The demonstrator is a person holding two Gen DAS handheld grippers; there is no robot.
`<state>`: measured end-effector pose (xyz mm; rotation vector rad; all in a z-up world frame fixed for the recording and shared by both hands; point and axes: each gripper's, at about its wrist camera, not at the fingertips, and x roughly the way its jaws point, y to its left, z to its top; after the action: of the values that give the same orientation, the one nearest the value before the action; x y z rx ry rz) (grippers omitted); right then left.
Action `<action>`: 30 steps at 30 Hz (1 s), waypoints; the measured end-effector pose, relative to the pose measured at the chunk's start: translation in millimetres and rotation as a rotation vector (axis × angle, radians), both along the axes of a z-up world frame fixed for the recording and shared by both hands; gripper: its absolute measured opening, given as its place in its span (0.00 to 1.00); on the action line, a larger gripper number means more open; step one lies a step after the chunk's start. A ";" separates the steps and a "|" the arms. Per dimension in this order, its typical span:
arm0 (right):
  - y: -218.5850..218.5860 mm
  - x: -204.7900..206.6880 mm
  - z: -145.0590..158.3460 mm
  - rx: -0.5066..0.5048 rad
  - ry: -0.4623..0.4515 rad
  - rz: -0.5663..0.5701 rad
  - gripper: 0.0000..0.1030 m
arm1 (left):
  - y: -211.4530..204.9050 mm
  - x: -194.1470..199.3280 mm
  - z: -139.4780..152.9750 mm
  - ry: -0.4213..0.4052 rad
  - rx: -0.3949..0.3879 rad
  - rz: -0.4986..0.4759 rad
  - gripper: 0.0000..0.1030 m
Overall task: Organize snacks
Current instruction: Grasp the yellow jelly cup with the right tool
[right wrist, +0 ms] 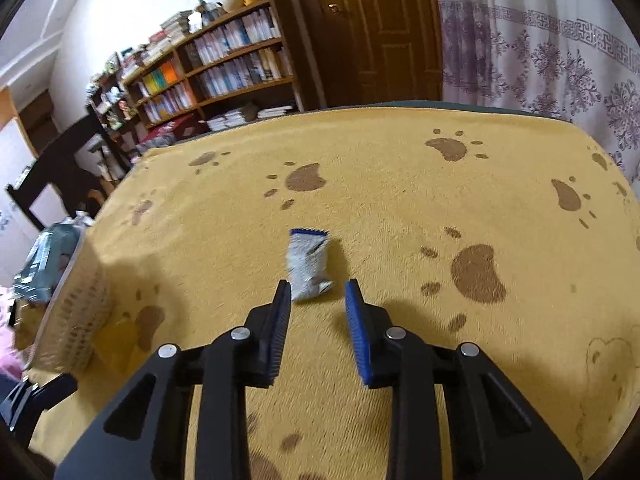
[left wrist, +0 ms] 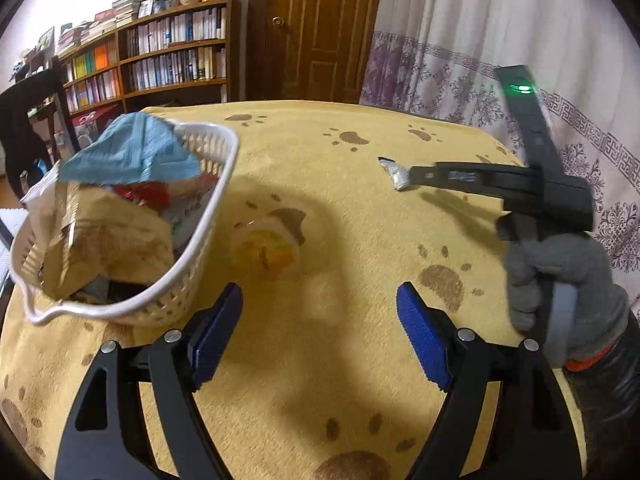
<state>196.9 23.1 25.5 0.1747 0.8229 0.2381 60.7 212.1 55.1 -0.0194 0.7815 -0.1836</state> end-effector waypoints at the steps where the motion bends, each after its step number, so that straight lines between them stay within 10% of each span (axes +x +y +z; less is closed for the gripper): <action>1: 0.1 -3.3 1.8 0.027 -0.001 0.026 0.29 | 0.4 -1.2 0.3 -0.001 0.001 0.000 0.78; 11: 70.4 -34.7 7.8 0.096 -0.023 0.382 0.56 | 14.0 -20.8 37.0 -0.078 0.012 -0.033 0.78; 23: 118.1 -42.8 0.4 0.058 -0.017 0.481 0.61 | 73.6 -48.6 97.3 -0.269 -0.035 0.049 0.81; 30: 161.0 -46.6 -7.2 -0.130 -0.036 0.471 0.64 | 84.0 -51.2 104.8 -0.279 -0.060 0.097 0.81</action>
<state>150.3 184.1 18.3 -0.1496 0.8329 0.6263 9.4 296.1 160.0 -0.0862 0.4959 -0.1147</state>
